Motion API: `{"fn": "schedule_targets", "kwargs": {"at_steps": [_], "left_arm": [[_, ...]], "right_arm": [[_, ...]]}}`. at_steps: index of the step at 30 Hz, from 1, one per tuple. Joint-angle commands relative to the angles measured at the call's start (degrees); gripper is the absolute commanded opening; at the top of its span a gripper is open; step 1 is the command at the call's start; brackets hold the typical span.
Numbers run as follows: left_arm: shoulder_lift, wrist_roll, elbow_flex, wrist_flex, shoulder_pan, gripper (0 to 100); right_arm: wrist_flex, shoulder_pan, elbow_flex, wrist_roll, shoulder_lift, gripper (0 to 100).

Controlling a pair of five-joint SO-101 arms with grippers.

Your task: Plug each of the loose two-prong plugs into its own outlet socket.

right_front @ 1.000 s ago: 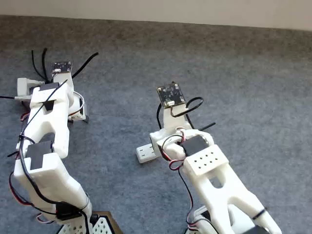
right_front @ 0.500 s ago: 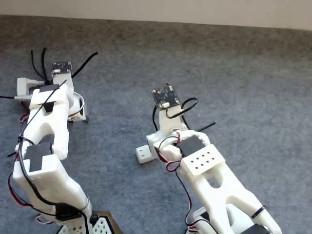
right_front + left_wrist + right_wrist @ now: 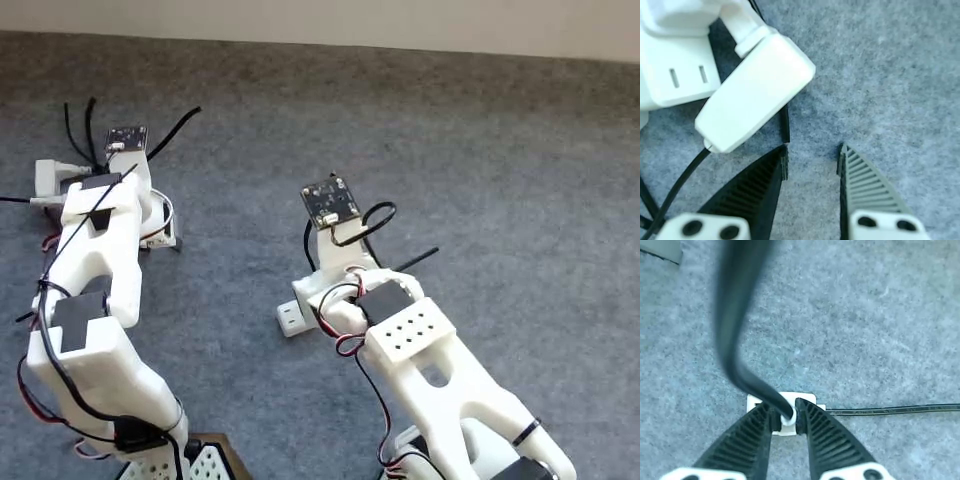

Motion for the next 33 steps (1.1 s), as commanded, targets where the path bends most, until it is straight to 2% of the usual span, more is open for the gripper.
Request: {"fn": "schedule_targets", "kwargs": {"at_steps": [1,5,14,18,30,33], "left_arm": [[-0.48,0.35,-0.04,-2.37,-0.48,16],[-0.48,0.35,-0.04,-2.37,-0.48,16],[-0.4,0.35,0.04,-2.37,-0.48,16],[-0.4,0.35,0.04,-2.37,-0.4,16],[-0.4,0.35,0.48,-2.37,-0.4,16],[-0.4,0.35,0.4,-2.37,-0.4,16]], "right_arm": [[-1.36,-0.4,0.48,-0.26,0.48,0.5],[-5.67,-0.4,5.49,0.18,0.48,0.5],[-6.46,2.86,10.15,2.73,0.48,0.5],[-11.38,2.95,14.2,5.1,0.48,0.5],[-10.15,2.51,15.69,5.45,0.48,0.5],[-8.48,1.36,15.69,7.74,0.48,0.5]]}}
